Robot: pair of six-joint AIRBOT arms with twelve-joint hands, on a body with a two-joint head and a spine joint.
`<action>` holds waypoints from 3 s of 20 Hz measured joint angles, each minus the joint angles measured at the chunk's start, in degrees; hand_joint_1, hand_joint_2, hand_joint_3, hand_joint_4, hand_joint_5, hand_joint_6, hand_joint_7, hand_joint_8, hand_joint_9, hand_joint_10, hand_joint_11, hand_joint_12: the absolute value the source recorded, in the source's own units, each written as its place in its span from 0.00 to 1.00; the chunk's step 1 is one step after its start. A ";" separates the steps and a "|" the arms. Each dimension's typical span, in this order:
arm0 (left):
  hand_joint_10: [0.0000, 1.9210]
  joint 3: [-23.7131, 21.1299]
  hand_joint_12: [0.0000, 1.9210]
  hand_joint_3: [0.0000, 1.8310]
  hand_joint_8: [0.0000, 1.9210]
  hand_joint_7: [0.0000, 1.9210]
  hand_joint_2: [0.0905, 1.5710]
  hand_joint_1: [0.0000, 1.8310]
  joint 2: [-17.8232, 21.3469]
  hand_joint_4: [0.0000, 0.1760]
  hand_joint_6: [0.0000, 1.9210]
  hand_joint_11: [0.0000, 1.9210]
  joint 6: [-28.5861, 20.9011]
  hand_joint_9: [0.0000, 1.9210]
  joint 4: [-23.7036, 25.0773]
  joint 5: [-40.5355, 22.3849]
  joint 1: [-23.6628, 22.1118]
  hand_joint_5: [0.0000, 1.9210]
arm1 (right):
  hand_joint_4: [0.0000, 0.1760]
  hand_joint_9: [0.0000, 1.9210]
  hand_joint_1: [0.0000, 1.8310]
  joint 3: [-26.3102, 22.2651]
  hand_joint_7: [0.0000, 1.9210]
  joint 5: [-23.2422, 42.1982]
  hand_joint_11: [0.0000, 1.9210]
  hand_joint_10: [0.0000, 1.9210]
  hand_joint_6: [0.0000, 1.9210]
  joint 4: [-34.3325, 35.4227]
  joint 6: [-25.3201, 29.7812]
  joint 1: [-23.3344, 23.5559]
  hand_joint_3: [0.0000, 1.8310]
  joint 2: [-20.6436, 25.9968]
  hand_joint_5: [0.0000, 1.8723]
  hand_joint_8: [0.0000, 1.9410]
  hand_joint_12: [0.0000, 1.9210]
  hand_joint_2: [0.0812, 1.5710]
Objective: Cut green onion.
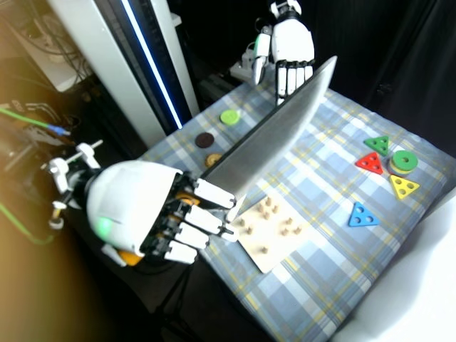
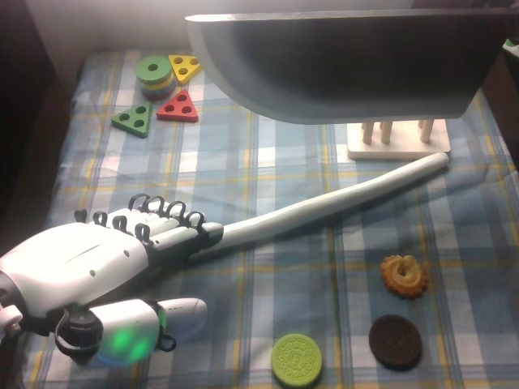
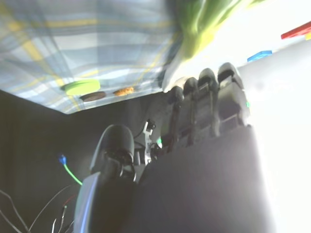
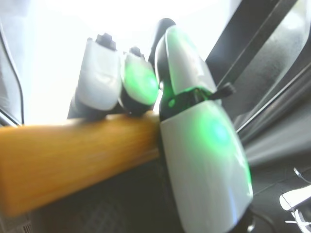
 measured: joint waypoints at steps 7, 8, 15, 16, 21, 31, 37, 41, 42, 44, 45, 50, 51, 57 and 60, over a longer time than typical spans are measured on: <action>0.00 0.42 0.00 0.00 0.00 0.00 0.87 0.00 -1.27 0.00 0.00 0.00 1.11 0.00 0.61 3.61 -1.07 0.00 | 0.93 0.75 0.79 -0.09 0.64 0.48 0.78 1.00 1.00 0.72 0.90 -2.05 0.00 -0.72 0.48 1.00 1.00 0.77; 0.00 0.44 0.00 0.00 0.00 0.00 0.87 0.00 -1.22 0.00 0.00 0.00 1.07 0.00 0.81 4.55 -1.31 0.00 | 0.93 0.75 0.79 -0.09 0.64 0.42 0.78 1.00 1.00 0.74 0.96 -2.40 0.00 -0.74 0.48 1.00 1.00 0.77; 0.00 1.51 0.02 0.00 0.01 0.02 0.85 0.00 -1.22 0.00 0.01 0.03 1.07 0.01 2.73 8.72 -3.21 0.03 | 0.99 0.73 0.80 0.52 0.63 -0.98 0.76 1.00 1.00 1.73 1.55 -3.17 0.00 -1.84 0.45 1.00 1.00 0.75; 0.00 1.55 0.01 0.00 0.00 0.01 0.84 0.00 -1.22 0.00 0.00 0.01 1.07 0.00 2.80 8.85 -3.21 0.02 | 1.00 0.73 0.81 0.52 0.63 -1.05 0.76 1.00 1.00 1.44 1.86 -3.43 0.00 -1.95 0.46 1.00 1.00 0.75; 0.00 1.55 0.02 0.00 0.00 0.02 0.84 0.00 -1.22 0.00 0.00 0.04 1.09 0.00 2.84 9.18 -3.32 0.02 | 1.00 0.73 0.78 0.52 0.63 -1.16 0.75 1.00 1.00 1.40 2.29 -3.52 0.00 -2.29 0.50 1.00 1.00 0.75; 0.00 1.36 0.01 0.00 0.00 0.01 0.84 0.00 -1.22 0.00 0.00 0.01 1.07 0.00 2.45 8.70 -3.32 0.01 | 1.00 0.75 0.80 -0.22 0.66 -0.66 0.78 1.00 1.00 5.25 5.05 -12.28 0.00 -2.32 0.53 1.00 1.00 0.76; 0.00 1.07 0.01 0.00 0.00 0.01 0.84 0.00 -1.22 0.00 0.00 0.01 1.07 0.00 2.01 7.63 -3.72 0.01 | 1.00 0.73 0.79 0.22 0.64 -0.66 0.78 1.00 1.00 5.01 5.16 -12.20 0.00 -2.27 0.51 1.00 1.00 0.77; 0.00 1.07 0.01 0.00 0.00 0.00 0.84 0.00 -1.22 0.00 0.00 0.03 1.05 0.00 1.92 6.82 -4.15 0.00 | 1.00 0.71 0.74 0.83 0.58 -1.01 0.73 1.00 1.00 2.62 4.15 -6.91 0.00 -1.55 0.44 1.00 1.00 0.80; 0.00 1.07 0.01 0.00 0.00 0.00 0.83 0.00 -1.25 0.00 0.00 0.02 1.05 0.00 1.60 6.78 -4.15 0.00 | 0.95 0.71 0.78 0.83 0.59 0.17 0.73 1.00 1.00 2.16 4.22 -5.49 0.00 -1.11 0.45 1.00 1.00 0.77; 0.00 1.55 0.01 0.00 0.00 0.00 0.84 0.00 -1.38 0.00 0.00 0.02 1.05 0.00 0.81 6.80 -4.15 0.00 | 1.00 0.72 0.75 0.87 0.62 2.27 0.76 1.00 1.00 1.97 3.63 -3.15 0.00 -0.26 0.49 1.00 1.00 0.76; 0.00 1.60 0.01 0.00 0.00 0.00 0.84 0.00 -1.36 0.00 0.00 0.01 1.11 0.00 0.61 6.75 -4.15 0.00 | 1.00 0.71 0.78 0.87 0.61 2.32 0.75 1.00 1.00 1.95 3.39 -2.86 0.00 -0.13 0.48 1.00 1.00 0.76; 0.00 1.64 0.00 0.00 0.00 0.00 0.84 0.00 -1.64 0.00 0.00 0.00 -1.57 0.00 0.72 5.90 -4.15 0.00 | 1.00 0.69 0.83 1.46 0.59 2.05 0.74 1.00 1.00 1.75 1.92 -1.99 0.00 0.81 0.52 1.00 1.00 0.75; 0.00 1.64 0.00 0.00 0.00 0.00 0.84 0.00 -1.60 0.00 0.00 0.00 -3.21 0.00 1.14 5.25 -4.15 0.00 | 1.00 0.70 0.84 1.79 0.61 1.42 0.75 1.00 1.00 1.66 1.90 -2.01 0.00 0.76 0.53 1.00 1.00 0.74; 0.00 -0.83 0.00 0.00 0.00 0.00 0.86 0.00 1.11 0.00 0.00 0.01 -6.91 0.00 2.10 -2.34 -4.15 0.00 | 1.00 0.71 0.82 3.45 0.63 -3.50 0.74 1.00 1.00 1.18 1.44 -1.16 0.00 0.33 0.54 1.00 1.00 0.73; 0.00 -1.36 0.01 0.01 0.00 0.00 0.86 0.00 2.89 0.00 0.00 0.02 -7.41 0.00 1.92 -7.80 -4.63 0.00 | 1.00 0.73 0.79 4.68 0.65 -4.74 0.77 1.00 1.00 1.64 1.25 -0.50 0.00 -0.17 0.56 1.00 1.00 0.73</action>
